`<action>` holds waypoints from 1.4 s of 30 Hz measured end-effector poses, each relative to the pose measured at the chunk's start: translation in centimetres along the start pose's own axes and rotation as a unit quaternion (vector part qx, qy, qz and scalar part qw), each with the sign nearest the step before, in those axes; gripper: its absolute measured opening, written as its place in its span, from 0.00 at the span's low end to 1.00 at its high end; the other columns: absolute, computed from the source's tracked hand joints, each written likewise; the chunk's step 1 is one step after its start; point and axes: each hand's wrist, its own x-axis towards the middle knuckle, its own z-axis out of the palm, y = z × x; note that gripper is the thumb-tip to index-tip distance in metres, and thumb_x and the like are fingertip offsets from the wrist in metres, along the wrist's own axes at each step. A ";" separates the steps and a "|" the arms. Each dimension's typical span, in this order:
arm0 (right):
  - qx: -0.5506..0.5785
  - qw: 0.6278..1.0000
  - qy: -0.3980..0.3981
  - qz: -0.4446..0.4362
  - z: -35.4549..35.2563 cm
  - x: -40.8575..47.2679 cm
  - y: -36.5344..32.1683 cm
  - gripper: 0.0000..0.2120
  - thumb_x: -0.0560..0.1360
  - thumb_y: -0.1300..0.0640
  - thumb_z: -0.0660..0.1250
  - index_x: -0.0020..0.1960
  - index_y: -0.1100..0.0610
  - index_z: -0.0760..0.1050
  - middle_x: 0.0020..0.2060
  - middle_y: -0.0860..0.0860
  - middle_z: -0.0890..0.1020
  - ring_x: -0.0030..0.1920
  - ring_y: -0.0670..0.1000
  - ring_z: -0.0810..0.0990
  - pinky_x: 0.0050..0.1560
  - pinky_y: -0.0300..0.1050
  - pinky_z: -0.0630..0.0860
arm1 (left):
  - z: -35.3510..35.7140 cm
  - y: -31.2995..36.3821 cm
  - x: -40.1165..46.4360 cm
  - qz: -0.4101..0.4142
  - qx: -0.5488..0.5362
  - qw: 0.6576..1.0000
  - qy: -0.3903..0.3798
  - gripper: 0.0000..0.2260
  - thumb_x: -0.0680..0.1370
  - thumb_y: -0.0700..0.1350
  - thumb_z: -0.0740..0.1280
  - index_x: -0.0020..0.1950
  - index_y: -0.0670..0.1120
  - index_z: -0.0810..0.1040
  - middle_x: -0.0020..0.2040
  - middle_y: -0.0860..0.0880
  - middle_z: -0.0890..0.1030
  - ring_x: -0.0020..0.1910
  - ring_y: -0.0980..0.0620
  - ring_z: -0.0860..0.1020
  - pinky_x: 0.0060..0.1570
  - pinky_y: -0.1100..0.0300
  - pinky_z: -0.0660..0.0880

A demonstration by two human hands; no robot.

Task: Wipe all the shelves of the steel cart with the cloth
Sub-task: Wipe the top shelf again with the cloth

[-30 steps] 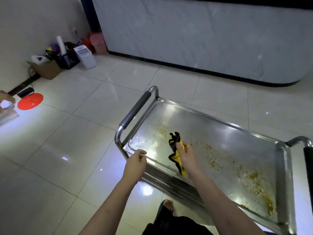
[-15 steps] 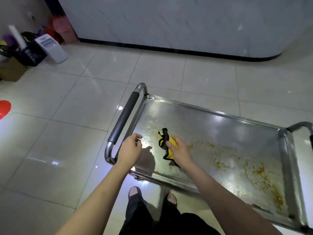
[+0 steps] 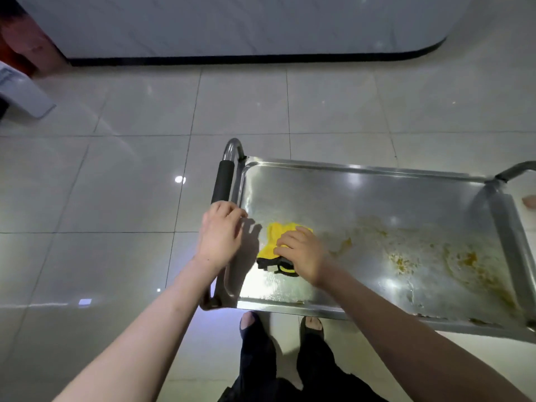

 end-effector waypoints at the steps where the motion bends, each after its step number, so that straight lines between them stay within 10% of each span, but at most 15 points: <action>1: 0.004 1.000 0.004 -0.005 0.2 0.5 -0.1 0.08 0.76 0.57 0.68 0.52 0.48 0.82 0.53 0.48 0.83 0.58 0.54 0.79 0.69 0.54 0.68 | -0.1 -0.5 0.3 0.009 0.005 1.000 0.000 0.09 0.75 0.39 0.66 0.52 0.47 0.81 0.53 0.48 0.77 0.58 0.43 0.72 0.53 0.48 0.72; 11: 0.057 0.980 -0.041 0.186 3.6 -1.3 -4.1 0.17 0.73 0.55 0.61 0.54 0.53 0.86 0.59 0.52 0.84 0.59 0.58 0.80 0.61 0.56 0.79 | 1.1 -3.5 0.4 0.027 -0.002 0.999 -0.030 0.12 0.74 0.36 0.68 0.57 0.44 0.81 0.66 0.43 0.75 0.72 0.39 0.67 0.69 0.46 0.67; 20: -0.035 0.970 -0.004 0.241 3.9 -1.1 -4.6 0.15 0.77 0.44 0.64 0.44 0.53 0.81 0.43 0.50 0.80 0.45 0.57 0.79 0.50 0.55 0.77 | 1.5 -3.2 0.5 -0.004 0.003 0.999 -0.054 0.15 0.72 0.31 0.67 0.54 0.45 0.82 0.70 0.42 0.74 0.75 0.39 0.62 0.71 0.44 0.66; 28: -0.041 0.971 -0.061 0.226 6.4 -1.1 -4.4 0.29 0.72 0.43 0.75 0.71 0.51 0.77 0.78 0.56 0.69 0.78 0.63 0.66 0.75 0.70 0.63 | 1.6 -2.7 0.3 -0.020 0.009 0.998 -0.057 0.14 0.73 0.31 0.65 0.54 0.44 0.82 0.71 0.42 0.73 0.76 0.40 0.61 0.72 0.45 0.66; 42: -0.103 0.966 -0.020 0.235 8.9 0.0 -4.9 0.28 0.81 0.35 0.62 0.79 0.41 0.68 0.83 0.53 0.61 0.82 0.63 0.57 0.76 0.75 0.54 | 2.5 -3.9 -0.7 -0.020 0.055 0.997 -0.050 0.11 0.74 0.32 0.65 0.51 0.44 0.80 0.70 0.44 0.73 0.76 0.41 0.61 0.72 0.48 0.65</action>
